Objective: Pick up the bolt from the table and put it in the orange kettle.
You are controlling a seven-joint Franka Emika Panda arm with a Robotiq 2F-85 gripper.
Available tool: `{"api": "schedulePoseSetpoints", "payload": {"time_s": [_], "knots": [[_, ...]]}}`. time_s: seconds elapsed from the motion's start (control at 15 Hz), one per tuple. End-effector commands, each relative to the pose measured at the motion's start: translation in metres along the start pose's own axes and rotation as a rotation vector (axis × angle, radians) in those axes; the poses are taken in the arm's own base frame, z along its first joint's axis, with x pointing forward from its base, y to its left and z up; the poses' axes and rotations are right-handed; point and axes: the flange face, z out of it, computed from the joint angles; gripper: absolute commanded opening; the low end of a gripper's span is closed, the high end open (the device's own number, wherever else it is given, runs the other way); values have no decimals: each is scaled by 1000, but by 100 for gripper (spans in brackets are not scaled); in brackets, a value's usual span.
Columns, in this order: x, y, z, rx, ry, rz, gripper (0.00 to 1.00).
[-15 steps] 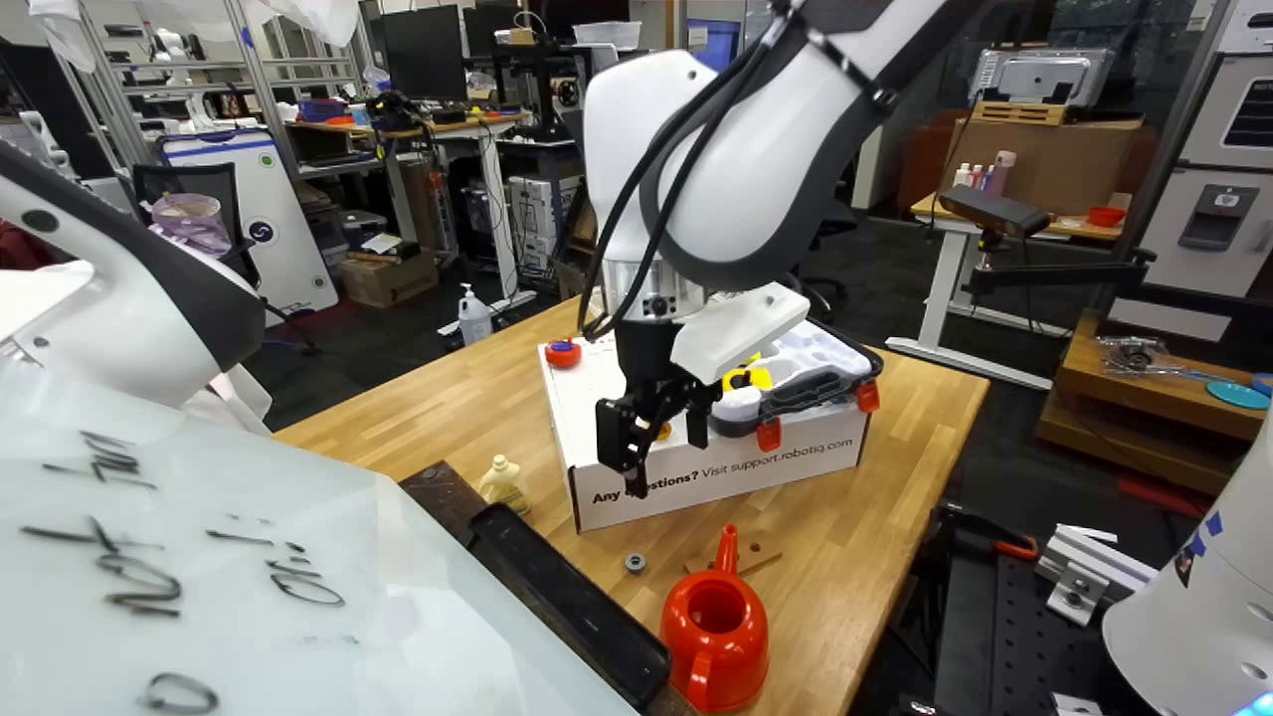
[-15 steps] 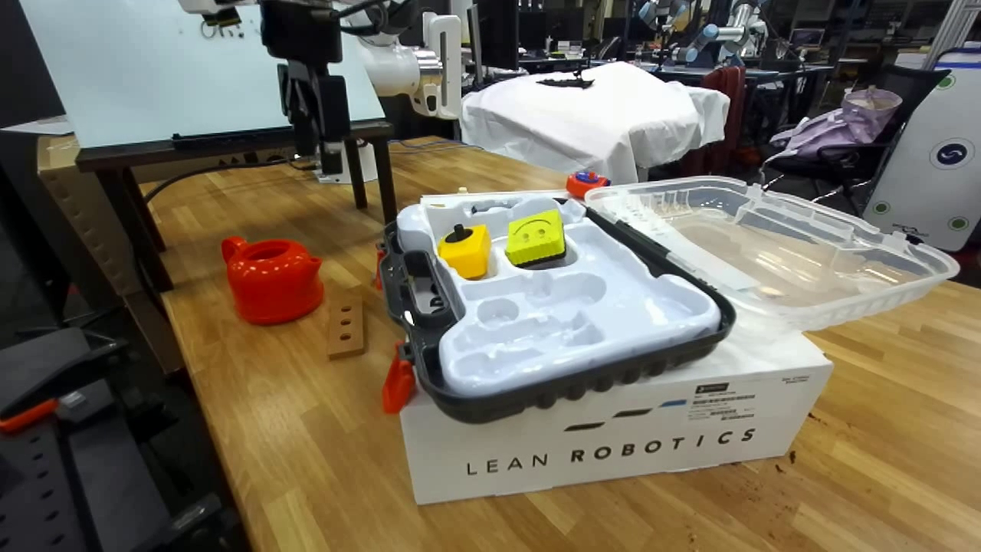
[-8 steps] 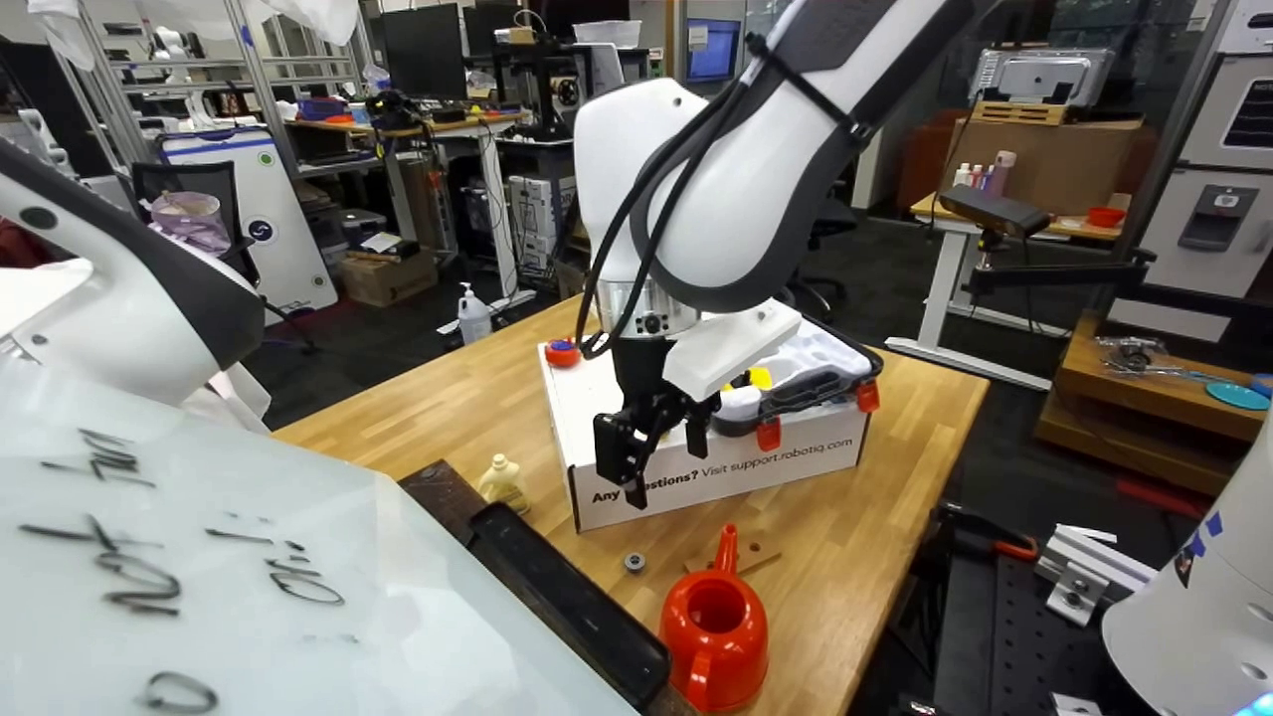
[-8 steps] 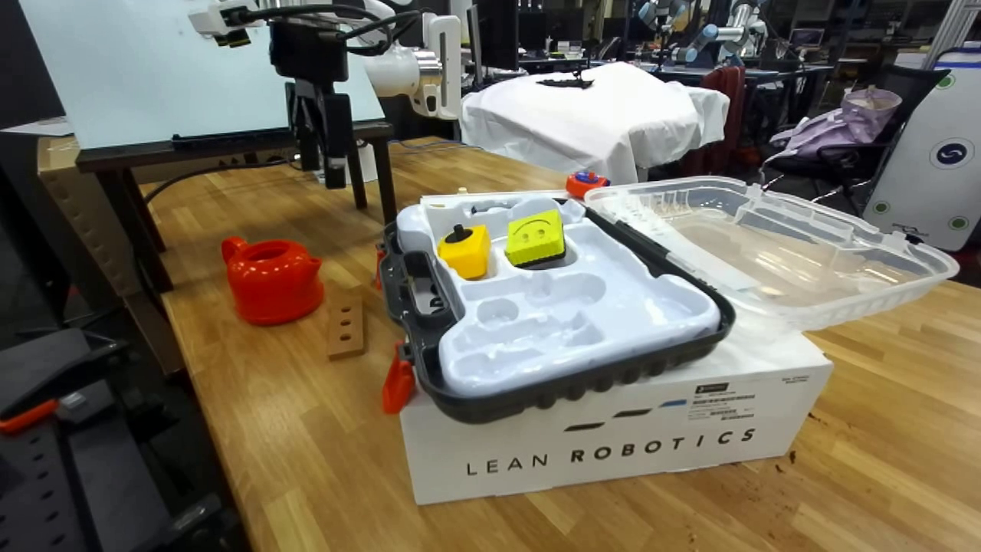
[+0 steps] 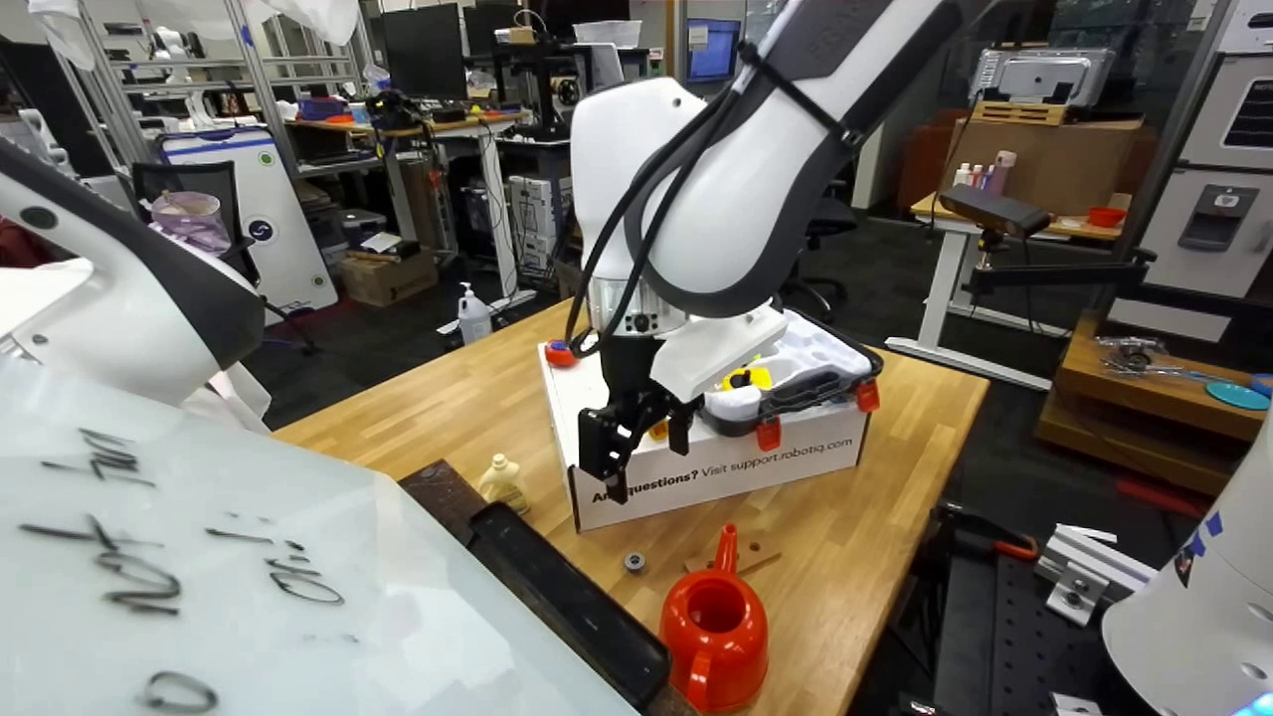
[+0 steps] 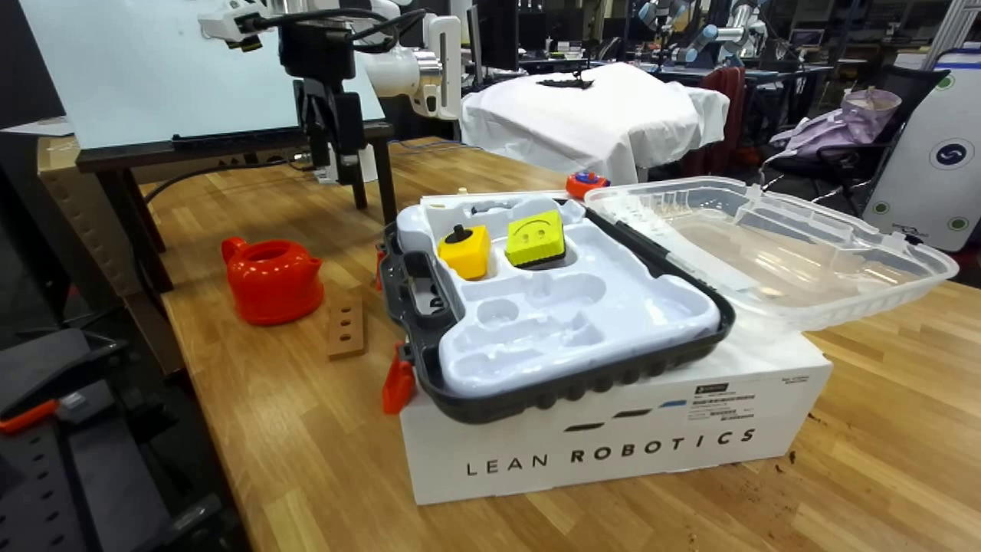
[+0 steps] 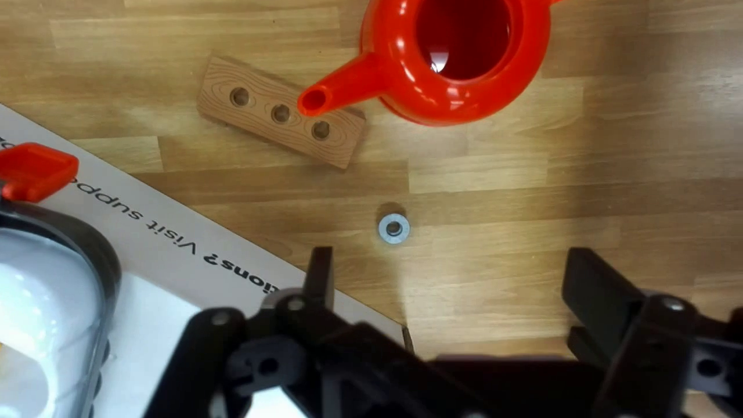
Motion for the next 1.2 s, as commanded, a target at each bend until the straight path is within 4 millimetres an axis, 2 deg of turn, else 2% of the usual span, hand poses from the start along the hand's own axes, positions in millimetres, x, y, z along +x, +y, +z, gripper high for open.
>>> {"api": "schedulePoseSetpoints", "payload": {"time_s": [0.0,0.27,0.47,0.8,1.13], "knots": [[18,0,21,13,15,-3,100],[31,1,63,4,-49,17,100],[41,-1,86,17,-90,30,100],[51,-3,107,52,-125,53,100],[45,3,126,62,-157,84,100]]}}
